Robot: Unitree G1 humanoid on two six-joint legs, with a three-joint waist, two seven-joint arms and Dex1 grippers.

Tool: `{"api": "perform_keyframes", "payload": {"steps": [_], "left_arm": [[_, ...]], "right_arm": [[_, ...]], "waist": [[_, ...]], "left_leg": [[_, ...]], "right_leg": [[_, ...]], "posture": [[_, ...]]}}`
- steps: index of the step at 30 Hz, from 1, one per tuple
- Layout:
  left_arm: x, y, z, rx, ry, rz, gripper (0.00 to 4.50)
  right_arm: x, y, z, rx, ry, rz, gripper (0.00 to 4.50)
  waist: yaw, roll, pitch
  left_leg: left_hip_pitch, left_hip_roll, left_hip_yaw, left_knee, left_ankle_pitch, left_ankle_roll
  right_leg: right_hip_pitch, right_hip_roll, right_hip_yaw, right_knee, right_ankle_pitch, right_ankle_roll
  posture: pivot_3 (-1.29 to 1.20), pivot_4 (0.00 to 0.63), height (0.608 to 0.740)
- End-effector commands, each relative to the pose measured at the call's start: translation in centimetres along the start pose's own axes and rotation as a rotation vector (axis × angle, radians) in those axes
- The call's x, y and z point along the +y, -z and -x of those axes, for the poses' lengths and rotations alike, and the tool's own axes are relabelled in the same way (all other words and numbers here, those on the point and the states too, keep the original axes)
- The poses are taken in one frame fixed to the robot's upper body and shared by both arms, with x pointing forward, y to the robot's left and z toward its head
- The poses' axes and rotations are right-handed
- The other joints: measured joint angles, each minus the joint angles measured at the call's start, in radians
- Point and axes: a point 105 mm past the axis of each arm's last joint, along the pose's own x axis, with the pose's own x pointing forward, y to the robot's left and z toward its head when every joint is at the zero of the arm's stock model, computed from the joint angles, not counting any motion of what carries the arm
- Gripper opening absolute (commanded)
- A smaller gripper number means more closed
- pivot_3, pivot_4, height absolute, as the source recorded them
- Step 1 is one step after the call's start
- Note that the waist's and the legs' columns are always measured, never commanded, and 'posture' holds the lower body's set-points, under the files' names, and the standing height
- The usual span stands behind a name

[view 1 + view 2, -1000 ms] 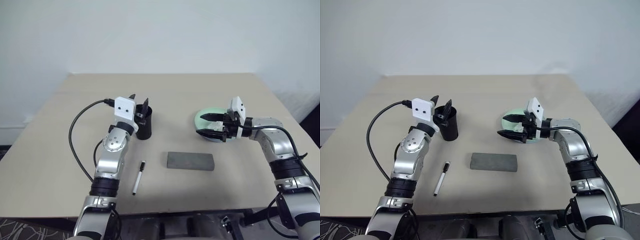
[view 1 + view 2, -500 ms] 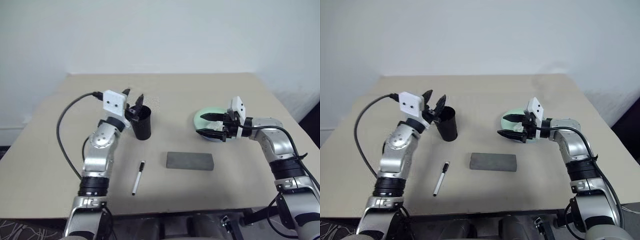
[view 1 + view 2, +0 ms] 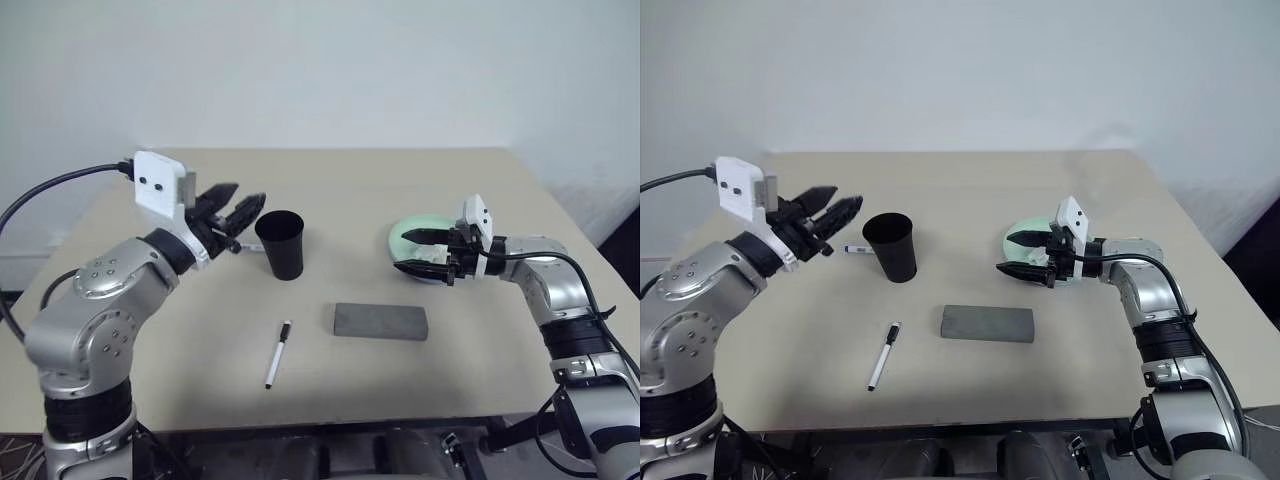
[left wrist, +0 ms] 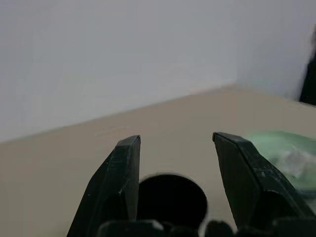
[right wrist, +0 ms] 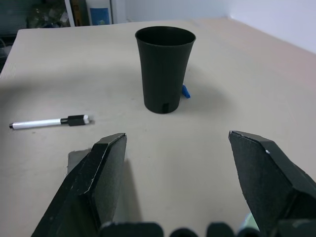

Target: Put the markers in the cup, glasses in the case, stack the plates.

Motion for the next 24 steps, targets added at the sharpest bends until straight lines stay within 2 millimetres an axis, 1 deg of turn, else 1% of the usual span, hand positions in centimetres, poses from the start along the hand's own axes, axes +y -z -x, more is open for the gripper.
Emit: {"api": "perform_keyframes", "payload": {"steps": [1,2,5,8,10,11,12,14,16,17,20,24], "left_arm": [[-1.5,1.2,1.0,0.152,-0.039,-0.042,2.42],[-1.9,2.0,1.2,0.204,-0.05,-0.058,2.42],[-1.6,5.6,2.0,0.404,-0.166,0.005,2.42],[-1.0,8.7,3.0,0.515,-0.279,0.078,2.42],[-0.7,10.0,3.6,0.553,-0.333,0.114,2.42],[-0.6,10.6,3.9,0.574,-0.348,0.133,2.79],[-0.7,11.1,4.0,0.588,-0.353,0.149,2.95],[-1.1,11.4,3.8,0.59,-0.349,0.176,3.6],[-1.2,11.3,3.5,0.589,-0.356,0.172,4.34],[-1.2,11.4,3.4,0.596,-0.365,0.158,4.47],[-1.4,11.4,2.7,0.631,-0.365,0.09,4.47],[-2.5,10.8,0.9,0.626,-0.306,0.116,4.47]], "right_arm": [[-0.4,-1.7,0.0,-0.024,-0.011,0.057,3.6],[-0.4,-1.6,0.0,-0.022,-0.016,0.056,3.6],[-0.4,-1.7,-0.4,-0.02,-0.03,0.053,3.6],[-0.3,-1.6,-0.6,-0.017,-0.047,0.047,3.6],[-0.1,-1.5,-0.8,-0.015,-0.056,0.044,3.6],[0.0,-1.5,-0.9,-0.014,-0.06,0.042,3.6],[0.0,-1.4,-0.9,-0.013,-0.063,0.04,3.6],[0.1,-1.4,-1.0,-0.012,-0.066,0.038,3.6],[0.2,-1.3,-1.1,-0.012,-0.069,0.036,3.6],[0.3,-1.3,-1.2,-0.012,-0.071,0.035,3.6],[0.4,-1.3,-1.3,-0.014,-0.075,0.031,3.6],[0.6,-1.3,-1.4,-0.021,-0.074,0.029,3.6]], "waist": [[0.0,0.0,0.0],[0.0,0.0,0.0],[0.0,0.001,0.0],[0.0,0.0,0.0],[-0.001,0.0,0.0],[0.0,0.0,0.0],[0.0,0.0,0.0],[0.001,0.0,0.0],[0.001,0.0,0.0],[0.001,0.0,0.0],[0.0,0.0,0.0],[0.001,0.0,0.0]], "left_leg": [[0.0,0.0,0.0,0.0,0.0,0.0],[0.001,0.0,0.0,0.0,0.0,0.0],[0.001,0.0,0.0,0.0,0.001,-0.001],[0.002,0.0,0.0,0.0,0.001,-0.002],[0.002,0.0,0.0,0.0,0.001,-0.002],[0.001,0.001,0.0,-0.001,0.002,-0.003],[0.002,0.001,0.0,-0.001,0.002,-0.004],[0.002,0.001,-0.001,-0.001,0.003,-0.005],[0.001,0.001,-0.001,-0.001,0.003,-0.005],[0.002,0.0,-0.001,-0.001,0.003,-0.005],[0.002,0.0,-0.001,0.0,0.003,-0.005],[0.001,0.0,-0.001,0.0,0.004,-0.005]], "right_leg": [[0.0,0.0,0.0,0.0,0.0,0.0],[0.0,0.001,0.001,0.001,0.0,0.0],[0.001,0.002,0.002,0.001,0.0,0.0],[0.001,0.003,0.002,0.001,0.0,0.0],[0.0,0.003,0.003,0.002,0.0,0.0],[0.0,0.004,0.003,0.002,0.0,-0.001],[0.0,0.003,0.003,0.002,0.0,-0.001],[0.0,0.003,0.003,0.002,0.001,-0.001],[0.0,0.003,0.002,0.002,0.001,-0.002],[0.001,0.003,0.002,0.002,0.001,-0.002],[0.001,0.003,0.002,0.002,0.001,-0.002],[0.0,0.003,0.002,0.002,0.002,-0.002]], "posture": [[0.0,0.0,0.74],[0.0,0.0,0.74],[0.0,0.0,0.74],[0.0,0.0,0.74],[0.0,0.0,0.74],[0.0,0.0,0.74],[0.0,0.0,0.74],[0.0,0.0,0.74],[0.0,0.0,0.74],[0.0,0.0,0.74],[0.0,0.0,0.74],[0.0,0.0,0.74]]}}
